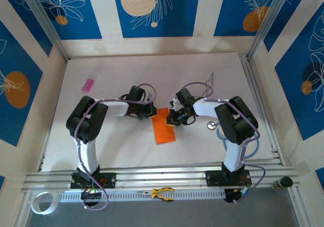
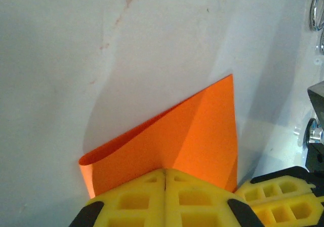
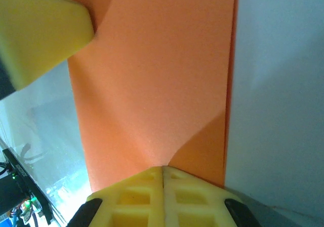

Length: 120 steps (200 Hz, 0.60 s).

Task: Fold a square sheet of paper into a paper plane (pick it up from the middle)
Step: First fold the square sheet of paper in half at the center of the table.

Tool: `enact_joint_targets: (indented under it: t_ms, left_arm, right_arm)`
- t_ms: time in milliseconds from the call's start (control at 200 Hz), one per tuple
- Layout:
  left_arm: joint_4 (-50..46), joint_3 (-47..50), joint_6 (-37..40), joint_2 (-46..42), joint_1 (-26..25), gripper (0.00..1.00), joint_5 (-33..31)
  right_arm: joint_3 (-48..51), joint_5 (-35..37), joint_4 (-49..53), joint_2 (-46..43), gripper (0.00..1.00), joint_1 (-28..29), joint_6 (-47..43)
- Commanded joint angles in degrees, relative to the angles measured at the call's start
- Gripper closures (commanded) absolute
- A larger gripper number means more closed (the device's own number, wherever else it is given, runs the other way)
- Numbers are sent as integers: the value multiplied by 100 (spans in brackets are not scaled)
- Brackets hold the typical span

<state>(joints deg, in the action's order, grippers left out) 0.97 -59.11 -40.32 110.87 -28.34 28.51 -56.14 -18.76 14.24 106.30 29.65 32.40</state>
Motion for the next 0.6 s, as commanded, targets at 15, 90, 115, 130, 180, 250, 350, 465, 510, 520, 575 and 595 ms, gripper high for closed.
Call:
enact_joint_targets:
  t_ms: [15, 90, 115, 130, 180, 250, 350, 465, 510, 520, 575, 595]
  left_arm:
    - [-395, -4, 203, 280, 81, 99, -311]
    - [-405, 6, 135, 286, 147, 99, -380]
    - [-413, -2, 97, 292, 168, 99, -389]
    - [-417, -12, 82, 292, 182, 99, -397]
    - [-440, -63, 34, 310, 230, 99, -413]
    - [-469, -161, -8, 329, 280, 99, -451]
    - [-565, -308, -80, 410, 378, 99, -491]
    - [-618, -421, -279, 521, 507, 99, -488]
    - [-654, -464, -340, 554, 547, 99, -502]
    - [-669, -473, -344, 562, 555, 99, -504]
    - [-748, -534, -376, 571, 587, 99, -543]
    - [-778, -555, -361, 573, 592, 99, -559]
  right_arm:
    - [178, 347, 633, 246, 100, -2, -83]
    - [191, 347, 633, 240, 100, -2, -93]
    - [191, 347, 633, 242, 100, -4, -89]
    - [191, 347, 633, 242, 100, -3, -87]
    - [199, 352, 627, 241, 100, -3, -100]
    - [204, 347, 633, 242, 100, 1, -102]
    - [213, 347, 633, 228, 100, -3, -109]
    - [252, 348, 613, 233, 100, -3, -112]
    - [268, 347, 591, 233, 100, -2, -109]
    - [270, 347, 589, 233, 100, -3, -111]
    - [279, 347, 584, 233, 100, -1, -104]
    - [279, 344, 580, 233, 100, -3, -111]
